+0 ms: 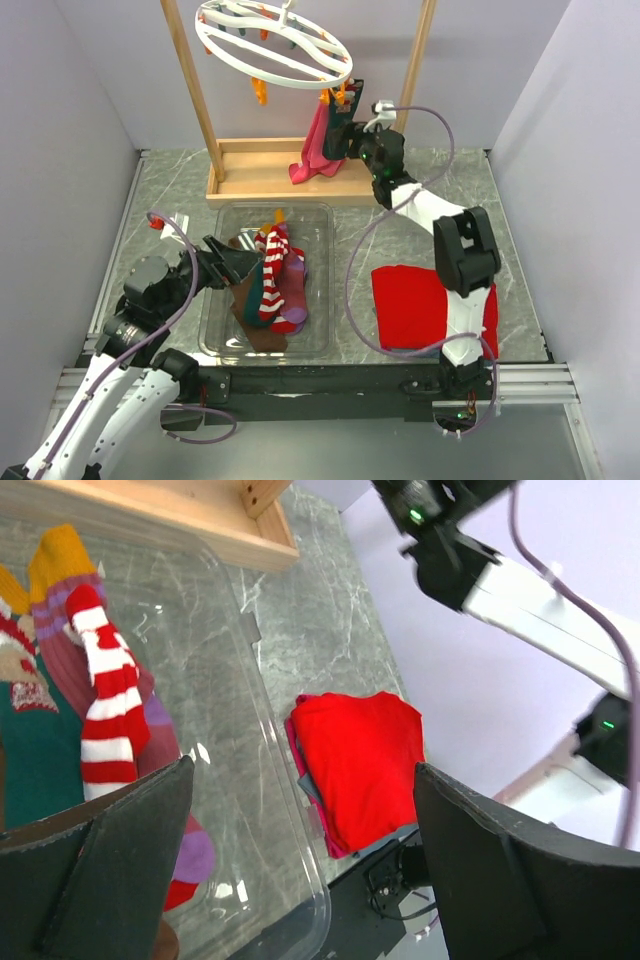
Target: Remove the socks clipped to the hanger
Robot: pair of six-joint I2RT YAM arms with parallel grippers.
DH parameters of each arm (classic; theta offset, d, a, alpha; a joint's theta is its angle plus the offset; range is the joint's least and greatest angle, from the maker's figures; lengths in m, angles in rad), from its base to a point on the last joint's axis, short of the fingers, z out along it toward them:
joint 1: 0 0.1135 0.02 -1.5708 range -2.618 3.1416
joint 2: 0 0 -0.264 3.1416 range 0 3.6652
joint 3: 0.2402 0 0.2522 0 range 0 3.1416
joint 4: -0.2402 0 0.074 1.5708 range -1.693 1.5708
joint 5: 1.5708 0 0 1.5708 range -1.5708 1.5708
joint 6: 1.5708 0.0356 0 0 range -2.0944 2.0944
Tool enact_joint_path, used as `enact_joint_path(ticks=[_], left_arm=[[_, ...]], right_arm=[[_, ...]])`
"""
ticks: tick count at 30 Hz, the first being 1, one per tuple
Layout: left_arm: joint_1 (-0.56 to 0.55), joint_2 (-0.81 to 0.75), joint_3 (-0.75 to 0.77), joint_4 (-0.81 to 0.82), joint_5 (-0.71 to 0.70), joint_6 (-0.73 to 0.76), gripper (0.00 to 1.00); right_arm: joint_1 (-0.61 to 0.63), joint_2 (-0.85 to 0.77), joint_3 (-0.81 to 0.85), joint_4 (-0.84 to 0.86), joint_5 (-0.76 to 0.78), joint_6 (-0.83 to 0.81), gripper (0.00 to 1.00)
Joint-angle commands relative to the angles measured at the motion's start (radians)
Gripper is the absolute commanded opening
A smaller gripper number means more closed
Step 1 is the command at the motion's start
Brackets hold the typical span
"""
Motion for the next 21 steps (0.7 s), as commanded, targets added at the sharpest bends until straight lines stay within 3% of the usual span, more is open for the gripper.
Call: enact_joint_path(ticks=[1, 7, 13, 14, 17, 19, 21], left_arm=[[-0.001, 0.01, 0.041, 0.07, 0.032, 0.046, 0.96], [-0.001, 0.035, 0.008, 0.096, 0.035, 0.071, 0.98], [0.001, 0.033, 0.011, 0.09, 0.041, 0.072, 0.98], [-0.001, 0.035, 0.013, 0.085, 0.04, 0.075, 0.98], [-0.001, 0.03, 0.019, 0.074, 0.041, 0.074, 0.98], [-0.001, 0.027, 0.021, 0.071, 0.044, 0.071, 0.98], [0.001, 0.023, 0.019, 0.073, 0.05, 0.064, 0.98]], right_arm=[[-0.012, 0.072, 0.157, 0.043, 0.096, -0.066, 1.0], [-0.012, 0.135, 0.236, 0.069, 0.091, -0.101, 0.95], [-0.013, 0.191, 0.335, 0.028, -0.03, -0.101, 0.75], [-0.013, 0.197, 0.352, 0.022, -0.036, -0.099, 0.6], [-0.013, 0.185, 0.339, 0.02, -0.032, -0.09, 0.31], [-0.013, 0.149, 0.287, 0.029, -0.024, -0.081, 0.24], [-0.01, 0.095, 0.251, 0.019, -0.007, -0.078, 0.23]])
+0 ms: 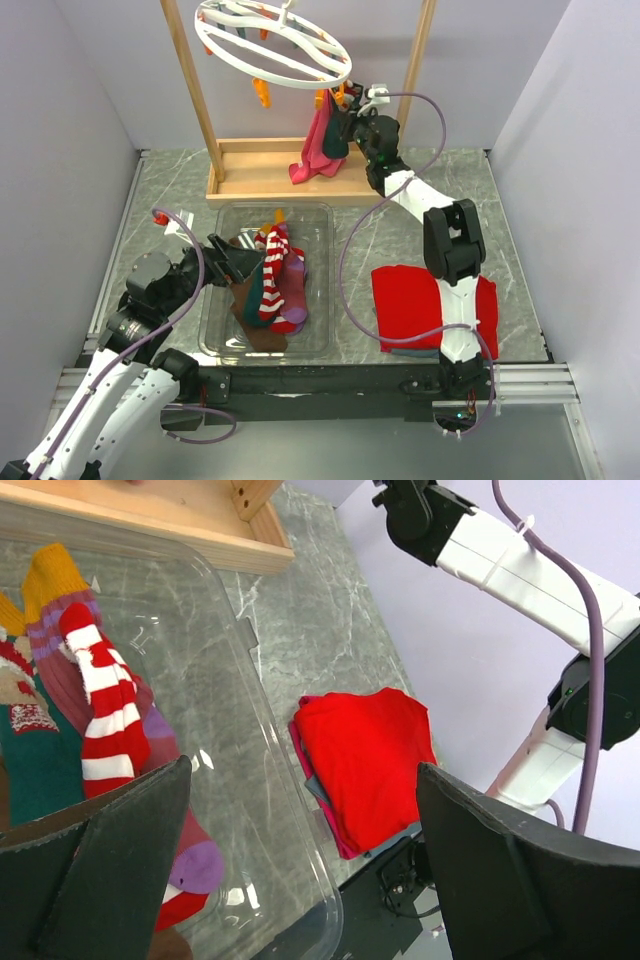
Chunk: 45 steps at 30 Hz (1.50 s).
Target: Remove the socks clipped to the hanger
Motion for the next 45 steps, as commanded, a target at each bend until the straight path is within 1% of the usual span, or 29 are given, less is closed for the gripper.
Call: enact_joint_path(ticks=[1, 3, 4, 6, 9, 10, 12, 13, 16, 17, 18, 21, 26, 29, 32, 35, 40, 41, 45], left_arm=[[-0.001, -0.013, 0.016, 0.025, 0.028, 0.011, 0.98], [-0.001, -0.006, 0.024, 0.007, 0.029, 0.006, 0.98], [-0.001, -0.004, 0.025, 0.003, 0.032, 0.003, 0.98], [-0.001, -0.003, 0.024, 0.002, 0.05, -0.008, 0.98], [-0.001, -0.004, 0.022, 0.022, 0.081, -0.041, 0.98], [0.001, -0.003, 0.024, 0.038, 0.106, -0.061, 0.98], [-0.001, 0.01, 0.024, 0.061, 0.139, -0.084, 0.98], [-0.001, 0.016, 0.022, 0.08, 0.179, -0.107, 0.98], [-0.001, 0.057, 0.033, 0.158, 0.245, -0.149, 0.98], [-0.001, 0.08, 0.043, 0.207, 0.292, -0.166, 0.98], [-0.001, 0.092, 0.05, 0.233, 0.311, -0.178, 0.97], [-0.005, 0.123, 0.091, 0.304, 0.336, -0.216, 0.97], [-0.066, 0.209, 0.198, 0.333, 0.301, -0.206, 0.97], [-0.108, 0.277, 0.249, 0.367, 0.275, -0.18, 0.97], [-0.122, 0.341, 0.293, 0.41, 0.245, -0.15, 0.98], [-0.122, 0.395, 0.318, 0.448, 0.187, -0.126, 0.99], [-0.12, 0.499, 0.373, 0.503, 0.088, -0.085, 0.99], [-0.12, 0.516, 0.408, 0.505, 0.071, -0.078, 0.97], [-0.11, 0.605, 0.513, 0.487, -0.021, -0.031, 0.96]], right_arm=[[-0.001, -0.112, -0.077, -0.005, 0.014, 0.0, 0.2], [0.003, -0.181, -0.12, -0.028, 0.017, -0.014, 0.16], [0.006, -0.205, -0.171, -0.041, 0.022, -0.017, 0.14], [0.009, -0.276, -0.205, -0.074, 0.005, -0.023, 0.13], [0.037, -0.366, -0.239, -0.179, 0.002, -0.046, 0.13], [0.048, -0.388, -0.243, -0.246, 0.006, -0.049, 0.13], [0.072, -0.441, -0.233, -0.327, 0.012, -0.032, 0.12], [0.078, -0.457, -0.225, -0.399, 0.008, -0.018, 0.11], [0.098, -0.53, -0.249, -0.484, -0.023, 0.045, 0.1], [0.107, -0.573, -0.263, -0.496, -0.03, 0.058, 0.09], [0.111, -0.598, -0.278, -0.502, -0.037, 0.086, 0.09], [0.13, -0.687, -0.344, -0.522, -0.058, 0.126, 0.1], [0.158, -0.802, -0.433, -0.544, -0.127, 0.184, 0.1], [0.178, -0.851, -0.469, -0.544, -0.205, 0.213, 0.11], [0.195, -0.891, -0.486, -0.562, -0.231, 0.226, 0.11], [0.198, -0.922, -0.499, -0.561, -0.29, 0.247, 0.12], [0.201, -0.922, -0.504, -0.55, -0.374, 0.259, 0.13], [0.203, -0.919, -0.501, -0.555, -0.38, 0.258, 0.13], [0.201, -0.909, -0.496, -0.555, -0.405, 0.252, 0.14]])
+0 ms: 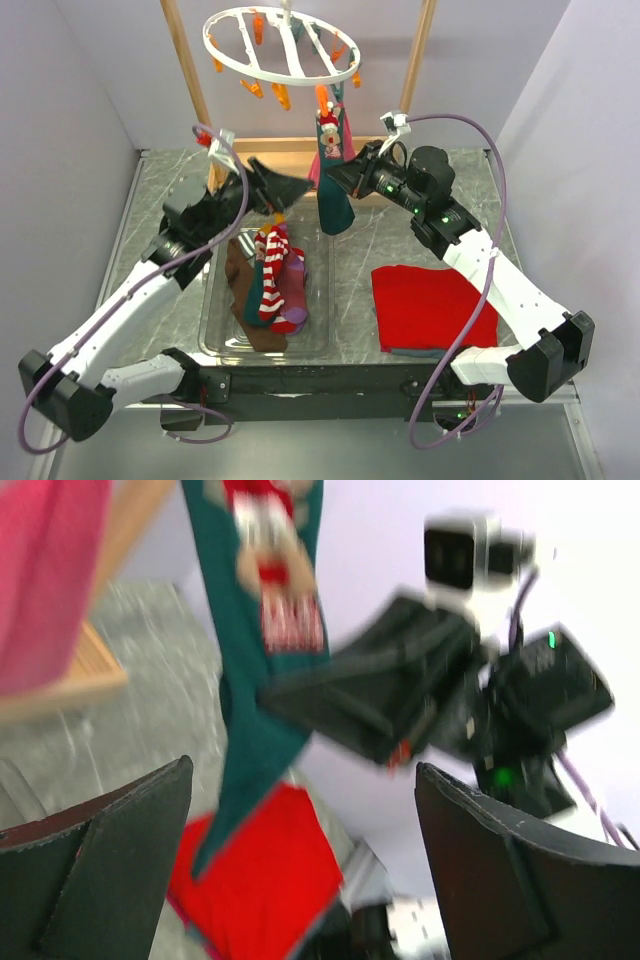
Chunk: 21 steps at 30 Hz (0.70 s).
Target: Remove the socks clipped to the hanger
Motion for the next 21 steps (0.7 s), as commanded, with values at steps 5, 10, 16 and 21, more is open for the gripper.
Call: enact_joint_path(ticks=[5, 10, 16, 21], left_arm=[[0.111, 0.206, 0.258, 0.136, 0.02, -0.026, 0.96], [0.146, 0.336, 0.341, 0.248, 0.126, -0.091, 0.98], [0.151, 0.43, 0.358, 0.394, 0.218, -0.163, 0.93], [0.151, 0.47, 0.376, 0.483, 0.224, -0.172, 0.9]], right_arm=[[0.014, -0.005, 0.011, -0.029, -0.126, -0.002, 0.14], [0.014, -0.017, 0.006, -0.037, -0.137, -0.02, 0.14], [0.014, -0.015, 0.001, -0.028, -0.159, -0.018, 0.14], [0.016, -0.009, -0.008, -0.014, -0.173, -0.011, 0.14]])
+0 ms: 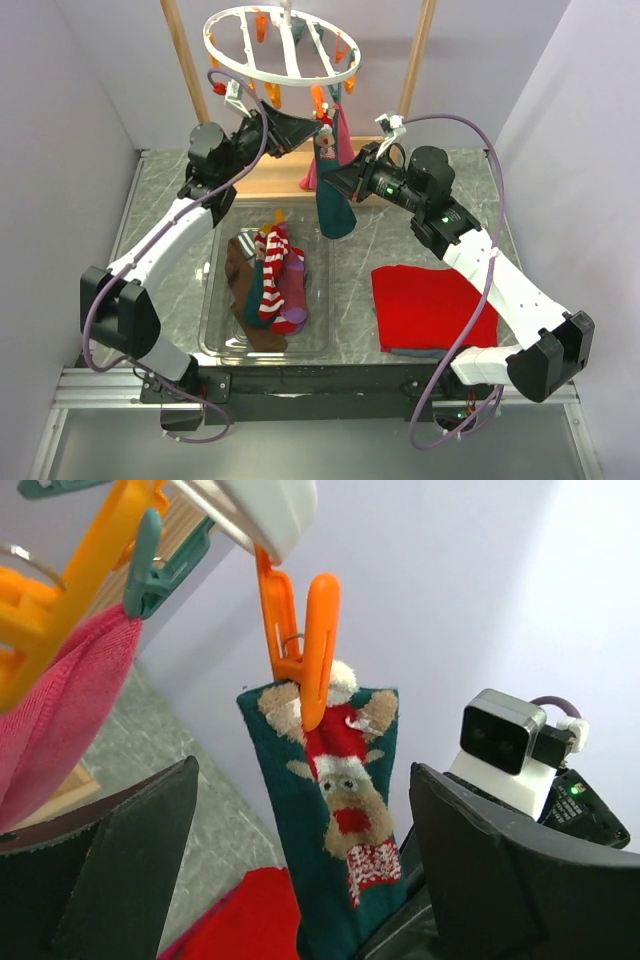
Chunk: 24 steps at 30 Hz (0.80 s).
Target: Remove the socks clipped to the hanger
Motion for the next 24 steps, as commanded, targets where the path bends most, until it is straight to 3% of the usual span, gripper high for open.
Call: enact_joint_path(ticks=[1, 17, 24], left_arm=[[0.001, 0.016, 0.073, 0.169, 0.044, -0.029, 0.89], [0.001, 0.143, 0.157, 0.269, -0.074, -0.071, 0.63], [0.001, 0.157, 0.156, 0.293, -0.108, -0.109, 0.56]], right_arm=[[0.016, -0.011, -0.008, -0.015, -0.086, 0.001, 0.14], [0.014, -0.031, -0.028, 0.004, -0.087, 0.015, 0.14], [0.014, -0.028, -0.031, 0.002, -0.095, 0.016, 0.14]])
